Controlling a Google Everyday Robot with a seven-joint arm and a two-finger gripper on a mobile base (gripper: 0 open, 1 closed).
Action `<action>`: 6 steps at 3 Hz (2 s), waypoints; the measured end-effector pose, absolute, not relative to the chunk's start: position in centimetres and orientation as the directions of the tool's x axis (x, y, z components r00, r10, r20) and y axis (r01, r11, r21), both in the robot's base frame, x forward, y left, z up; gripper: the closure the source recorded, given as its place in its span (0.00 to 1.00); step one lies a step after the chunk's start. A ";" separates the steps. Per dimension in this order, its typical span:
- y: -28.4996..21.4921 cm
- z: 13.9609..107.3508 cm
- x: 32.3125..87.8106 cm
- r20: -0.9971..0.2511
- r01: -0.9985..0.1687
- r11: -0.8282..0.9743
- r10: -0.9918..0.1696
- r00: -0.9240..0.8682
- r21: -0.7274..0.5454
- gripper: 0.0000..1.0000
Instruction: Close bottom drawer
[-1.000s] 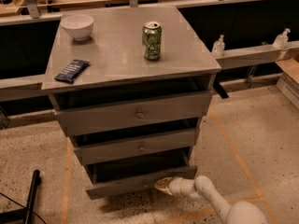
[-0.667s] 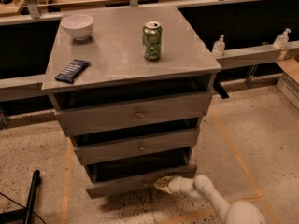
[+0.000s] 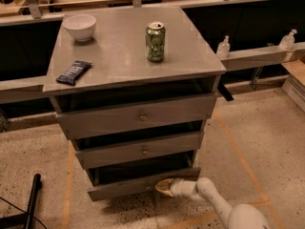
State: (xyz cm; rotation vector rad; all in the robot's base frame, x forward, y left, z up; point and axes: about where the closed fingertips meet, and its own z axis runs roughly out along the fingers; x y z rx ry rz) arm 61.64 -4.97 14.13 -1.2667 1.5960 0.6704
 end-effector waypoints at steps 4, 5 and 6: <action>-2.4 15.8 63.4 -0.912 -0.934 0.300 -0.406 0.059 -0.193 1.00; -2.5 15.8 63.3 -0.912 -0.934 0.300 -0.406 0.059 -0.194 1.00; -1.6 16.2 63.8 -0.911 -0.932 0.294 -0.405 0.079 -0.212 1.00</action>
Offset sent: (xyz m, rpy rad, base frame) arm 0.0650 0.0692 0.0517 0.0499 -0.1774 0.0118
